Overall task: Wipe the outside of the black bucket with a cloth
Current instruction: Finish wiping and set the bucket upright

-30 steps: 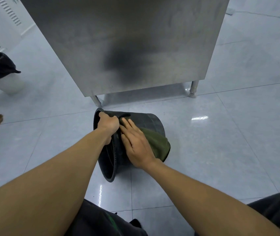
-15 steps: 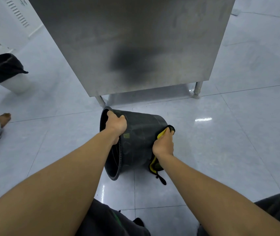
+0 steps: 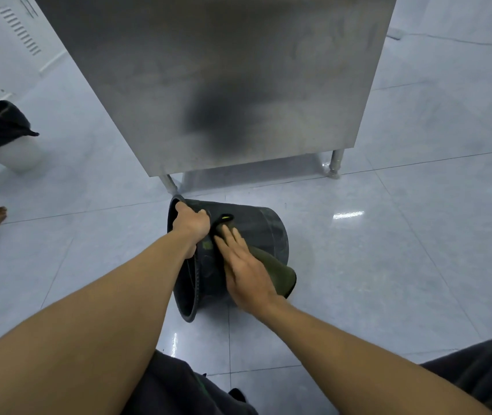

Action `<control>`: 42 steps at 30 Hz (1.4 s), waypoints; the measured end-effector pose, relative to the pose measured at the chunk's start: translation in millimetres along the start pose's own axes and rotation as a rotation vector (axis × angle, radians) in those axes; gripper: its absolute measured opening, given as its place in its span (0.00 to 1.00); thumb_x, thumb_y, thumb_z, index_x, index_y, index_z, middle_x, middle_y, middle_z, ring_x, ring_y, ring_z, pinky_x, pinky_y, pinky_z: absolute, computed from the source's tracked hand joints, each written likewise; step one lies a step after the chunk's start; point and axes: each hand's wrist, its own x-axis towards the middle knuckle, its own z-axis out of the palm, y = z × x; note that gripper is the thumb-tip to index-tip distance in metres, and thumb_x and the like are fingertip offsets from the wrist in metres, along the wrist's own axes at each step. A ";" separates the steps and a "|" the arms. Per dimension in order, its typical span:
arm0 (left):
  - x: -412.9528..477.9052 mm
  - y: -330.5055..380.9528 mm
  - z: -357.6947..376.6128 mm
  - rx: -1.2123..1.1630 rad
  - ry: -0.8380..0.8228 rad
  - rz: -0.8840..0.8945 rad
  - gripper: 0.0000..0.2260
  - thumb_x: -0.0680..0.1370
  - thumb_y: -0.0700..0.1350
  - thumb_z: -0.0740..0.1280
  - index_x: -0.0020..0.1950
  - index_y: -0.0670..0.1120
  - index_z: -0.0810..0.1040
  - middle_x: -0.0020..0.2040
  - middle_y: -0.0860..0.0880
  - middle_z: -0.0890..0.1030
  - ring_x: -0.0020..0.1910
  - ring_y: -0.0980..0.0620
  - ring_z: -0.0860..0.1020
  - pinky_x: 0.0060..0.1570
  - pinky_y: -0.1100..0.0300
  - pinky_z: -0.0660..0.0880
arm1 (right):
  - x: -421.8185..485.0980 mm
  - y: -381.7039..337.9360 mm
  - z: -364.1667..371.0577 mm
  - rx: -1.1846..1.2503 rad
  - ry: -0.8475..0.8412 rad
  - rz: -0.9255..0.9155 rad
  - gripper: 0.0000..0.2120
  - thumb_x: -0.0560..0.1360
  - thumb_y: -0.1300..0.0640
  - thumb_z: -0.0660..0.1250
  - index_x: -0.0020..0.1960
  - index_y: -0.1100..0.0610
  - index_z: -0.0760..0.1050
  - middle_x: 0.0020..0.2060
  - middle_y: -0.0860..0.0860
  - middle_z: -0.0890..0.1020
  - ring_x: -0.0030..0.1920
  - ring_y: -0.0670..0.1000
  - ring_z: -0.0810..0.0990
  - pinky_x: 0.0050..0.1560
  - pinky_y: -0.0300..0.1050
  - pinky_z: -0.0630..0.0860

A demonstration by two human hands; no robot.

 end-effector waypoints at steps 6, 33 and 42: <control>-0.6 -1.7 -4.2 0.014 -0.164 0.073 0.32 0.80 0.52 0.58 0.81 0.56 0.45 0.75 0.43 0.69 0.68 0.38 0.73 0.64 0.41 0.74 | 27.9 28.5 -10.1 0.013 0.072 0.249 0.25 0.84 0.63 0.52 0.81 0.53 0.56 0.81 0.51 0.56 0.82 0.52 0.48 0.81 0.50 0.48; -60.8 3.1 50.4 0.851 -0.350 0.801 0.25 0.83 0.47 0.58 0.79 0.54 0.53 0.54 0.43 0.81 0.47 0.43 0.80 0.52 0.42 0.78 | 63.2 15.8 -150.0 0.325 0.754 0.530 0.12 0.83 0.55 0.64 0.63 0.53 0.80 0.54 0.47 0.83 0.51 0.44 0.78 0.46 0.21 0.70; -66.2 5.8 73.3 0.682 -0.585 0.530 0.27 0.69 0.56 0.74 0.66 0.54 0.73 0.58 0.51 0.80 0.57 0.48 0.78 0.60 0.50 0.76 | 68.0 12.8 -136.6 0.329 0.279 0.384 0.22 0.79 0.50 0.69 0.71 0.48 0.70 0.63 0.47 0.79 0.63 0.46 0.77 0.58 0.32 0.72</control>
